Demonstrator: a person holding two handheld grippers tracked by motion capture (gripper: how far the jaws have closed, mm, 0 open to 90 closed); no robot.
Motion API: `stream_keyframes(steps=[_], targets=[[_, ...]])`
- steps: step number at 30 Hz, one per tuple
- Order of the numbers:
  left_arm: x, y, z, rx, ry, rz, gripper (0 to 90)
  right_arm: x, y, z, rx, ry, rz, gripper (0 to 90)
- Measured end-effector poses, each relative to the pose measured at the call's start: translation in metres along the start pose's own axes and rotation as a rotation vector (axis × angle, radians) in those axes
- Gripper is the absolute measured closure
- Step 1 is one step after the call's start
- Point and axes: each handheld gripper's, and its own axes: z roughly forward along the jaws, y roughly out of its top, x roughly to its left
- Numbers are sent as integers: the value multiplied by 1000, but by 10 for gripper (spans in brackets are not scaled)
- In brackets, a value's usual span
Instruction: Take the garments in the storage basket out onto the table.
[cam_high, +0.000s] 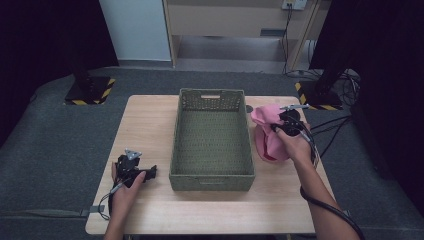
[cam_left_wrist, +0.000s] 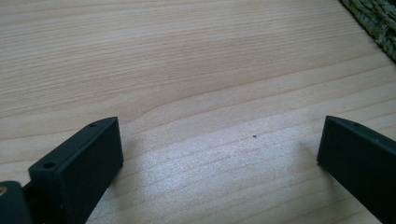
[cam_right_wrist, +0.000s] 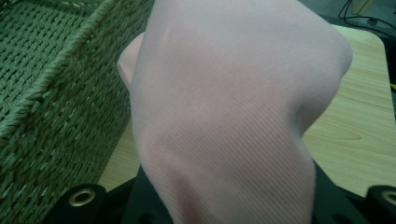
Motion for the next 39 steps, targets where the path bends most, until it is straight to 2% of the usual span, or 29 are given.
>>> stream_keyframes(steps=[20, 39], targets=[[0, 0, 0, 0, 0, 0, 0, 1, -10, 23, 29, -12, 5, 670], [0, 0, 0, 0, 0, 0, 0, -4, -15, 32, 59, -15, 14, 633]])
